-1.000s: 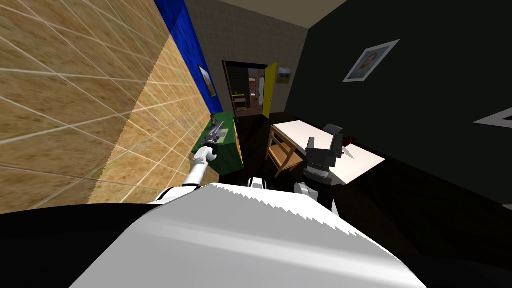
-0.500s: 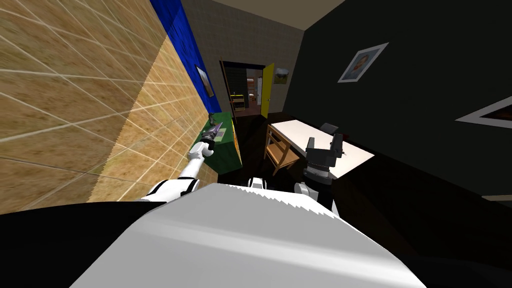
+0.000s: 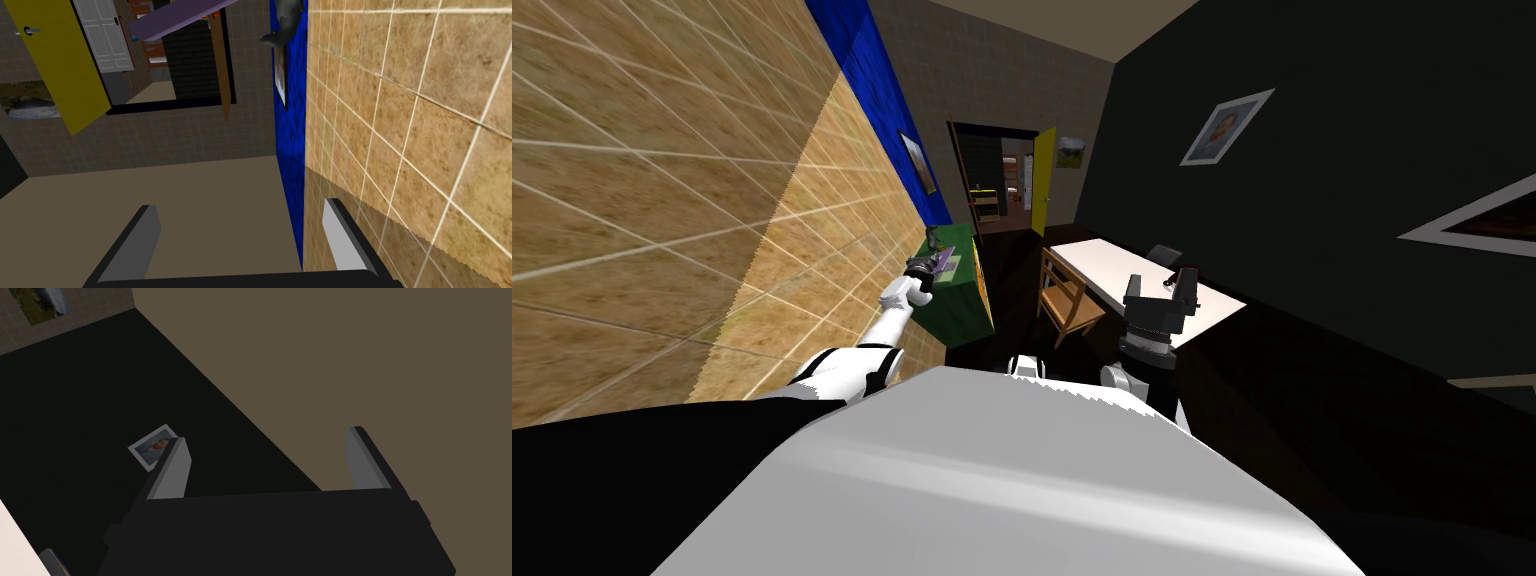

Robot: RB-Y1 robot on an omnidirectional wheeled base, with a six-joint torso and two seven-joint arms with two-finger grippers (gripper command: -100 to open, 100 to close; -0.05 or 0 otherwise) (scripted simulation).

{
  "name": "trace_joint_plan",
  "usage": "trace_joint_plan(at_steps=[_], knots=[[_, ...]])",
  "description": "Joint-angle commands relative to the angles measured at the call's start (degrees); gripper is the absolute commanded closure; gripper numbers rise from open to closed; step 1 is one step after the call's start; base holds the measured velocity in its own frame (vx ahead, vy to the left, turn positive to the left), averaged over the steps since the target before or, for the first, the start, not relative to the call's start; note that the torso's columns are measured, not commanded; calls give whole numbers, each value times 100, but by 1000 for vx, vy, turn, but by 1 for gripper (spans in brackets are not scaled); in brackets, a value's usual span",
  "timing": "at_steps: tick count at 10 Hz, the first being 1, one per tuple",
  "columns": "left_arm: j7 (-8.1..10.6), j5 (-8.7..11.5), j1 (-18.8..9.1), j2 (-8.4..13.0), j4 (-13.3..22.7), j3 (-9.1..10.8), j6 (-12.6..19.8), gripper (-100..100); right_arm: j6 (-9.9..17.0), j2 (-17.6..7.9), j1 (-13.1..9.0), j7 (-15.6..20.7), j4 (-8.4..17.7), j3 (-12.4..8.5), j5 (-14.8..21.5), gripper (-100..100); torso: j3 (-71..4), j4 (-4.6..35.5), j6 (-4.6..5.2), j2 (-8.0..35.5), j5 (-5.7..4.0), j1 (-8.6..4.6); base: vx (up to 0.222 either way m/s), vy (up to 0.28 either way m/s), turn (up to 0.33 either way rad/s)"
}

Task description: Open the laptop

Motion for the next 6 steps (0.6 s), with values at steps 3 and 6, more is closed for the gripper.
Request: trace_joint_plan(at_steps=[3, 6], knots=[[-5, 7, -7, 6, 10, 1, -3, 0, 0, 0, 1, 0, 0, 0, 0, 0, 0, 0, 0, 0, 0, 0, 0, 0, 0], [-5, 7, -7, 6, 10, 1, -3, 0, 0, 0, 0, 0, 0, 0, 0, 0, 3, 2, 0, 5, -2, -4, 0, 0, 0]])
